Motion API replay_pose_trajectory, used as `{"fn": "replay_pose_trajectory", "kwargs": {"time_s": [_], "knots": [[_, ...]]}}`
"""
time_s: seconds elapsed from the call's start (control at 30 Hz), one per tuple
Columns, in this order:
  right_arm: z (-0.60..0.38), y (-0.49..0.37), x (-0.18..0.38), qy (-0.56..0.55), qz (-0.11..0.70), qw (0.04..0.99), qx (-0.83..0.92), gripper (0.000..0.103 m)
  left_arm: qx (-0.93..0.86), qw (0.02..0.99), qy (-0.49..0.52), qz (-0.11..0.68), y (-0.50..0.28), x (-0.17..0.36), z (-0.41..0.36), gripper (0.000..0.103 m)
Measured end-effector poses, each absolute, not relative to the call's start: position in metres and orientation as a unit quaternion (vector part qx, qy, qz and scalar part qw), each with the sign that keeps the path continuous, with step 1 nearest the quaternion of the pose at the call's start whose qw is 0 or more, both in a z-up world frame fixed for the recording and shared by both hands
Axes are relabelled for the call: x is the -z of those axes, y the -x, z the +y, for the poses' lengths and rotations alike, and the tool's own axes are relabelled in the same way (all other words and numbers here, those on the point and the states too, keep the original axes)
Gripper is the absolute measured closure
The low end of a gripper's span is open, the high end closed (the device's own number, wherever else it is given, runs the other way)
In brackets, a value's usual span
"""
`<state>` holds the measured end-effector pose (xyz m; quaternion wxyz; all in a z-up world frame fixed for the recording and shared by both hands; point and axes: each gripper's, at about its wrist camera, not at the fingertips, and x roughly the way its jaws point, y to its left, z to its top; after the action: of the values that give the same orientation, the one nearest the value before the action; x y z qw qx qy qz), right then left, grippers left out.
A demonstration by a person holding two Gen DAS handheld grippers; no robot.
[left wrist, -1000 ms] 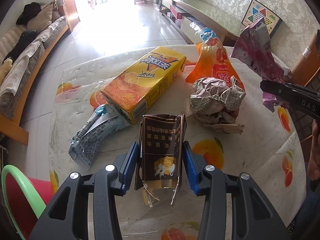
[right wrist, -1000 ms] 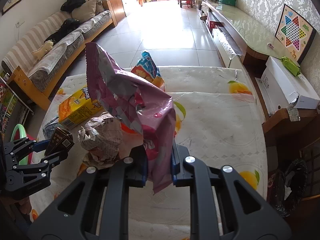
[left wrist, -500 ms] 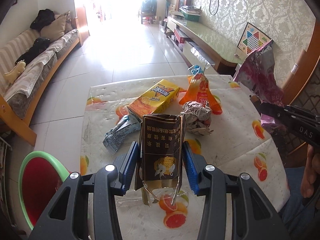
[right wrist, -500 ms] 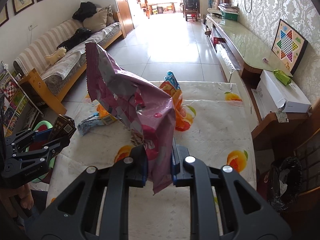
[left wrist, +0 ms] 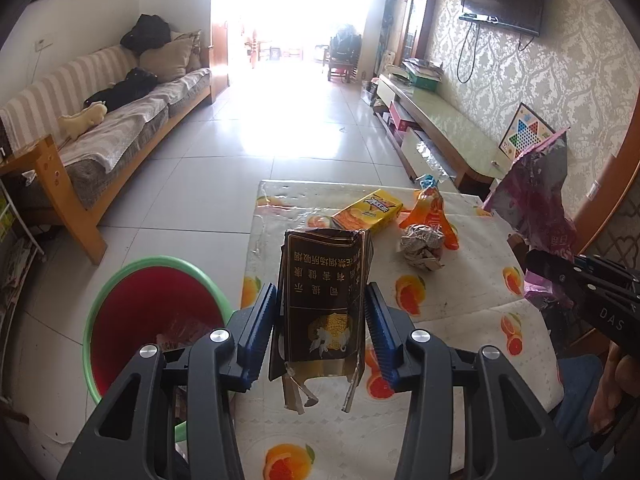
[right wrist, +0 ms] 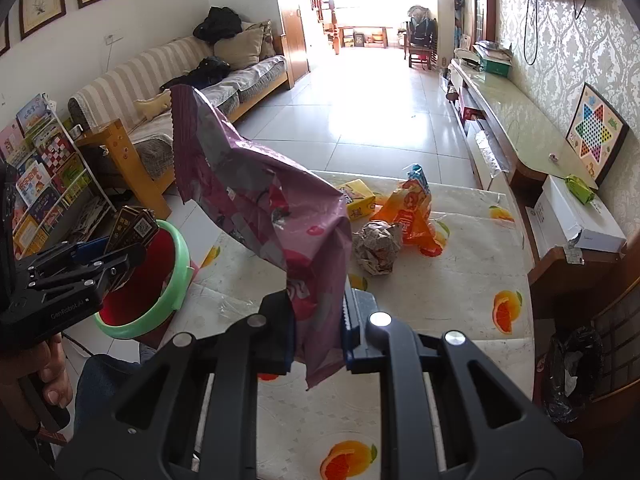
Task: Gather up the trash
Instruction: 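Lift the chocolate box and pink bag and carry them toward the red bin, then open the left tool over the bin while the right tool drops the pink bag in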
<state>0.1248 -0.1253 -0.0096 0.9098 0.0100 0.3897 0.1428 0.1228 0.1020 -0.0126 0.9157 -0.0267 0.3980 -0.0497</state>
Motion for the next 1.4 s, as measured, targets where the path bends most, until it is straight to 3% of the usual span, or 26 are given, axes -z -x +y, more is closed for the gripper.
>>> {"fn": "replay_pose_trajectory", "kwargs": {"time_s": [0.8, 0.87, 0.93, 1.1, 1.4], "knots": [[-0.022, -0.123, 0.0, 0.031, 0.379, 0.898, -0.219, 0.085, -0.083, 0.905, 0.081, 0.409, -0.129, 0.032, 0.246, 0.055], [-0.017, -0.125, 0.002, 0.032, 0.381, 0.897, -0.221, 0.085, -0.085, 0.904, 0.079, 0.41, -0.131, 0.034, 0.249, 0.043], [-0.013, -0.126, 0.003, 0.034, 0.383, 0.896, -0.223, 0.085, -0.095, 0.907, 0.072, 0.404, -0.131, 0.034, 0.249, 0.02], [-0.003, -0.13, 0.006, 0.038, 0.386, 0.893, -0.229, 0.085, -0.096, 0.908, 0.076, 0.4, -0.127, 0.032, 0.25, 0.008], [0.028, -0.137, 0.012, 0.045, 0.391, 0.884, -0.252, 0.085, -0.119, 0.908, 0.083, 0.393, -0.115, 0.023, 0.268, 0.008]]}}
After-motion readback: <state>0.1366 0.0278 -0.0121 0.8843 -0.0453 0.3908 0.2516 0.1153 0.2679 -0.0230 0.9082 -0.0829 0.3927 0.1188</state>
